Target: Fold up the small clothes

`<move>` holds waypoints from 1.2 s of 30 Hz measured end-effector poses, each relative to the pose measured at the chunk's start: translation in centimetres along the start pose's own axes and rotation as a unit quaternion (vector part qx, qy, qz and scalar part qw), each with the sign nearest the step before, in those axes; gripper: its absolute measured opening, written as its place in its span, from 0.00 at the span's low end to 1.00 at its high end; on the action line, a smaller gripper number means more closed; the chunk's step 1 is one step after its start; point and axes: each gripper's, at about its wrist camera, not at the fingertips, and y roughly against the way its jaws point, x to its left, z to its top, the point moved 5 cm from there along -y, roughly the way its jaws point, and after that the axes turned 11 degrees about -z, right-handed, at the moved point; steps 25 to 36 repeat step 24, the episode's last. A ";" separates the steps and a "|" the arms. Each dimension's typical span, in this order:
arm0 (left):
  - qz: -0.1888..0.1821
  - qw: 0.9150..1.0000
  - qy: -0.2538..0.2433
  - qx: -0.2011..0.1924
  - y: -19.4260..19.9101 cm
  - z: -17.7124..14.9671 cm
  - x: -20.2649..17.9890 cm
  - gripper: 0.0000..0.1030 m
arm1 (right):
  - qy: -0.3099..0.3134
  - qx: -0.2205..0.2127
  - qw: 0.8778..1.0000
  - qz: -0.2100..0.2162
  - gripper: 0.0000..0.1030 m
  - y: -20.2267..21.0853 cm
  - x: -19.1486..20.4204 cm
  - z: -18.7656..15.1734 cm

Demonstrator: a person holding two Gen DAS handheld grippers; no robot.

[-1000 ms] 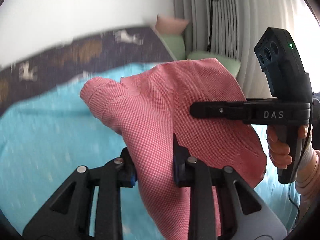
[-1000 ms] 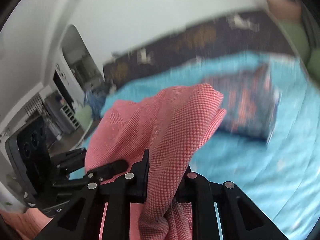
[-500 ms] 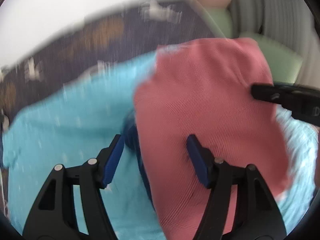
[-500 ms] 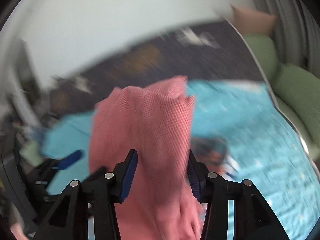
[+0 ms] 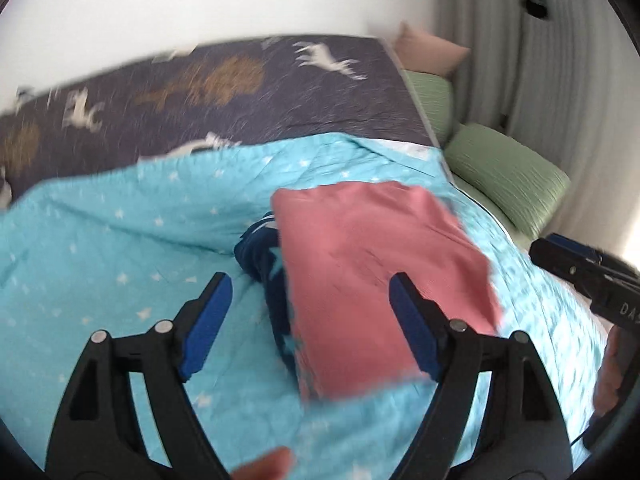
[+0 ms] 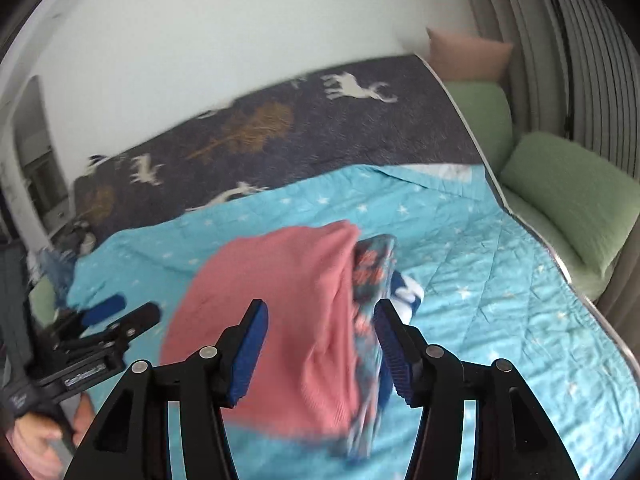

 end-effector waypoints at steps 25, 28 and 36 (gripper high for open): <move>-0.044 0.996 -0.049 -0.065 18.3 -8.2 -10.9 0.82 | -0.024 -0.021 0.999 -0.006 0.73 20.6 -1.3 -14.9; -0.044 0.996 -0.049 -0.065 18.3 -8.2 -10.9 0.82 | -0.024 -0.021 0.999 -0.006 0.73 20.6 -1.3 -14.9; -0.044 0.996 -0.049 -0.065 18.3 -8.2 -10.9 0.82 | -0.024 -0.021 0.999 -0.006 0.73 20.6 -1.3 -14.9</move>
